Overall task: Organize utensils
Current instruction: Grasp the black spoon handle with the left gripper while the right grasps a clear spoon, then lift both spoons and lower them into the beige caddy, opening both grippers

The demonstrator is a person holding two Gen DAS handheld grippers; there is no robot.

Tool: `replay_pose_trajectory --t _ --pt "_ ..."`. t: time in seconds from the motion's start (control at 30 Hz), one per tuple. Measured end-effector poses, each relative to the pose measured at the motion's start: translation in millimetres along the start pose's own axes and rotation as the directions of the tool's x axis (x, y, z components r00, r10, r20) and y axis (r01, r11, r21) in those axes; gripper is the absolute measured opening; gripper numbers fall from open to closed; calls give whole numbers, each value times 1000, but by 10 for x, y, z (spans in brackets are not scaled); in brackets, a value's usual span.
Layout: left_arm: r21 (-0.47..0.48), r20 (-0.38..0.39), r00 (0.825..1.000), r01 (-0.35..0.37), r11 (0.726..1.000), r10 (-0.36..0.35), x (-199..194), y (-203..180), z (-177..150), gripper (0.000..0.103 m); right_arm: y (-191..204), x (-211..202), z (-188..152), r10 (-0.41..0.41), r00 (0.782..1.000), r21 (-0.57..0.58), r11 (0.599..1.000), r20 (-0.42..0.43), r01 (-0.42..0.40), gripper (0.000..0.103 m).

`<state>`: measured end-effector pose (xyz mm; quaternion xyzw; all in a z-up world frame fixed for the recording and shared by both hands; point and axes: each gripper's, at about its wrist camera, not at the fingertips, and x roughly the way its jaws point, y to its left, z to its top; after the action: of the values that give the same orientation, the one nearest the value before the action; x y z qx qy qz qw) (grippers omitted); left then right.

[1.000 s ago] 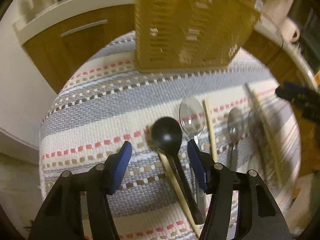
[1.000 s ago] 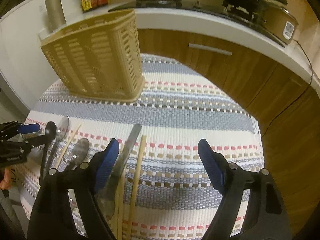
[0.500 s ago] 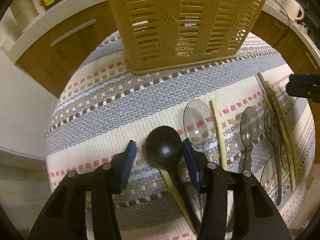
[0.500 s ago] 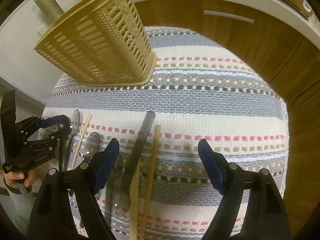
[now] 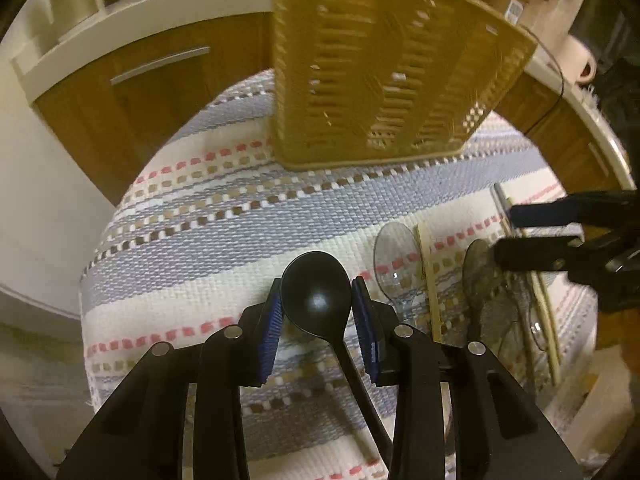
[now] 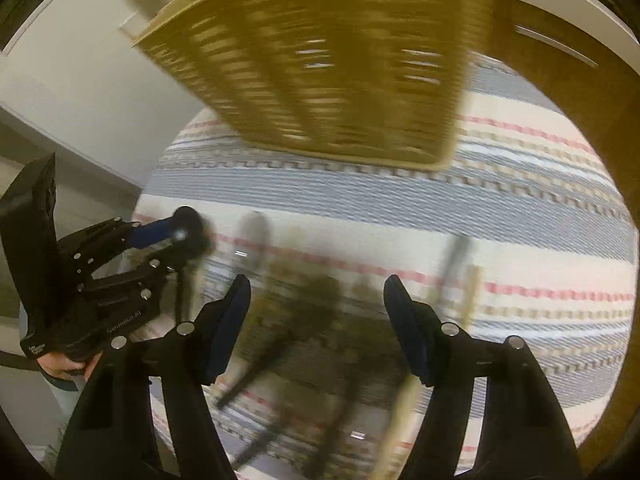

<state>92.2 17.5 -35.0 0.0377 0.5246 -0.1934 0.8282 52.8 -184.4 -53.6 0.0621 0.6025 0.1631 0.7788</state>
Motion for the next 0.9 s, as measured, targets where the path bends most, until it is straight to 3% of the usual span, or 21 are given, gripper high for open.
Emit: replay_pose_trajectory --t 0.17,0.3,0.57,0.73,0.9 --pt "-35 31 999 11 999 -10 -138 212 -96 32 429 214 130 1 1000 -49 999 -26 -3 55" --pt "-50 55 998 16 999 -13 -223 370 -306 32 629 471 235 -56 998 -57 997 -42 54 50" --pt "-62 85 996 37 997 -32 -334 517 -428 32 826 917 368 -151 985 -70 987 -83 145 41" --pt "-61 102 994 37 997 -30 -392 533 -468 32 1075 1084 381 -217 974 -135 969 -60 207 41" --pt "-56 118 992 40 998 -33 -444 539 -481 32 1176 1170 323 -285 958 -202 940 -20 275 33"
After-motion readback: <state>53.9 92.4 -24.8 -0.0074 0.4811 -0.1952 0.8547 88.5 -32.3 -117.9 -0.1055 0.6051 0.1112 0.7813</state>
